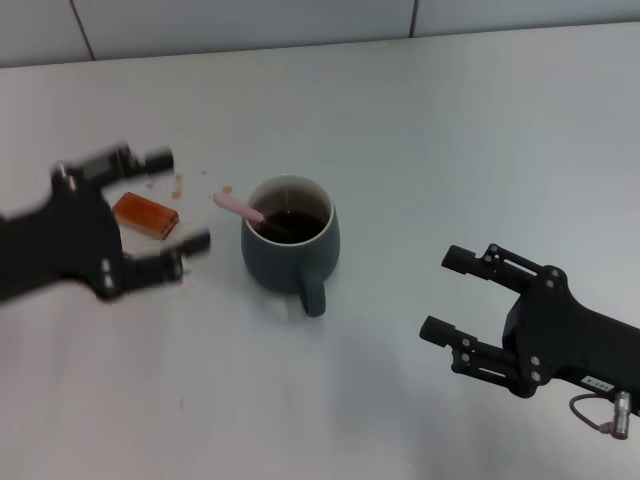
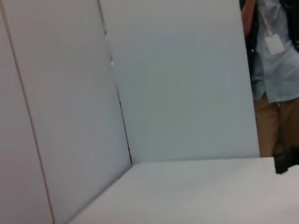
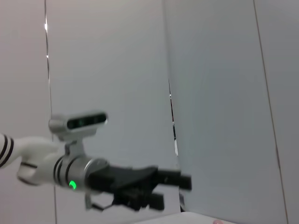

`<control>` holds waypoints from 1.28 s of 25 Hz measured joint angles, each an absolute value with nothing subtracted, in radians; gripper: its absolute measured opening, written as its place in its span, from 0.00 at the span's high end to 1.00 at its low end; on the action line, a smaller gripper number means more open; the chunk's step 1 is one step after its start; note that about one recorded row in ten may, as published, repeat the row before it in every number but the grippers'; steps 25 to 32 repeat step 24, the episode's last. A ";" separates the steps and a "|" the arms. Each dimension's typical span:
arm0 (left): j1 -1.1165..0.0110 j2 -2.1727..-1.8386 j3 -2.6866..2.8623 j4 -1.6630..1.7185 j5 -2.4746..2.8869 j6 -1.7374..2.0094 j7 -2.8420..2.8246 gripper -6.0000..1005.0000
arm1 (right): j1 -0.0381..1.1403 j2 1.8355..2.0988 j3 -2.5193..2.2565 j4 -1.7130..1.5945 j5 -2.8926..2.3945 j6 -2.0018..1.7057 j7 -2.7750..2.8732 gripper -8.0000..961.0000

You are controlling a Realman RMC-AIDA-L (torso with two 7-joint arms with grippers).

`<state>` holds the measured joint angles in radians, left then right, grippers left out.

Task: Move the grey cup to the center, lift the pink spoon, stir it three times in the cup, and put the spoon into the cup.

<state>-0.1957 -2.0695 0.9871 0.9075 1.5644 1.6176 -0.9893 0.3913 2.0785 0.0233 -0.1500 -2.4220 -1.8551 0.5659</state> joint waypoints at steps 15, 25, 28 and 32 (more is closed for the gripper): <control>-0.186 -2.065 0.937 0.575 1.558 1.608 -0.819 0.19 | 0.401 2.078 0.026 -0.152 -2.421 -1.839 0.567 0.21; -0.195 -2.066 0.944 0.571 1.564 1.608 -0.825 0.19 | 0.405 2.078 0.026 -0.152 -2.419 -1.832 0.568 0.21; -0.195 -2.066 0.944 0.571 1.564 1.608 -0.825 0.19 | 0.405 2.078 0.026 -0.152 -2.419 -1.832 0.568 0.21; -0.195 -2.066 0.944 0.571 1.564 1.608 -0.825 0.19 | 0.405 2.078 0.026 -0.152 -2.419 -1.832 0.568 0.21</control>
